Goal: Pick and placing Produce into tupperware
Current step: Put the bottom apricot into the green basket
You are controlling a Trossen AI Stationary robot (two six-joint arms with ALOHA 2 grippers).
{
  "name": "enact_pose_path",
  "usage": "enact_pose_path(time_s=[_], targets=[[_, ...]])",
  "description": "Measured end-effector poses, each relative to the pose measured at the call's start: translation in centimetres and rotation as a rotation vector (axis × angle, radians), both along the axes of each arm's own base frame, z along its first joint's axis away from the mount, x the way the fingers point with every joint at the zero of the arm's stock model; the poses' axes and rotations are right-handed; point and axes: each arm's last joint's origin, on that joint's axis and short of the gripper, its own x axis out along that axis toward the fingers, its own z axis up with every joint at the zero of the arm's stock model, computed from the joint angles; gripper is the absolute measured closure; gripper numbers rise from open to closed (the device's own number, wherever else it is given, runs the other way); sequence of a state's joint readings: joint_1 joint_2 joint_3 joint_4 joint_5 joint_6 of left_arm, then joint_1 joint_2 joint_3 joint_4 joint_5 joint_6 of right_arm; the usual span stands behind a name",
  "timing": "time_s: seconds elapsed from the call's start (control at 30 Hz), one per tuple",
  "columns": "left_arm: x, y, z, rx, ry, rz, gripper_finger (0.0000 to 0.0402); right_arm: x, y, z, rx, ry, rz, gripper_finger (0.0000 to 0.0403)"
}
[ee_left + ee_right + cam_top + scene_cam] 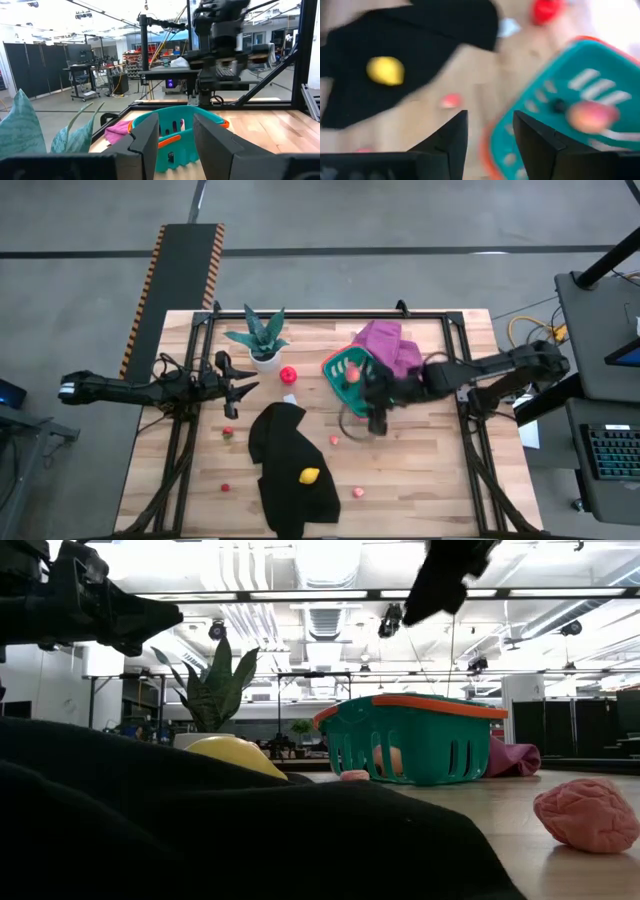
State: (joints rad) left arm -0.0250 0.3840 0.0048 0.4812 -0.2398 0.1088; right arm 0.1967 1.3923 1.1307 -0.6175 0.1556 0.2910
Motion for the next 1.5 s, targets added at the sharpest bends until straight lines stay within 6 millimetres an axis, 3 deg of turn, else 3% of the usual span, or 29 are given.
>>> enact_pose_path(time_s=[0.13,0.33,0.43,0.67,0.83,1.1,1.5], targets=[[0.0,0.0,0.1,-0.001,-0.013,0.000,0.0294,-0.5,3.8,0.4,0.016,-0.060,0.134,0.0230],[0.0,0.0,0.2,-0.001,-0.021,0.000,0.0294,-0.4,9.5,1.8,0.065,-0.222,0.324,0.0157],[0.0,0.0,0.3,-0.001,-0.035,0.000,0.0294,-0.7,12.0,1.8,0.069,-0.222,0.347,0.0127],[0.0,0.0,0.3,-0.001,-0.035,0.000,0.0294,-1.0,16.1,-1.4,0.031,-0.150,0.316,0.0115],[0.0,0.0,0.3,-0.001,-0.035,0.000,0.0294,-0.3,17.9,-5.1,-0.016,-0.055,0.323,0.0130],[0.0,0.0,0.3,0.000,-0.035,0.000,0.0294,0.7,18.9,-9.6,-0.047,0.056,0.289,0.0148],[0.0,0.0,0.3,0.000,-0.033,0.001,0.0294,1.4,19.4,-13.5,-0.099,0.141,0.278,0.0154]])
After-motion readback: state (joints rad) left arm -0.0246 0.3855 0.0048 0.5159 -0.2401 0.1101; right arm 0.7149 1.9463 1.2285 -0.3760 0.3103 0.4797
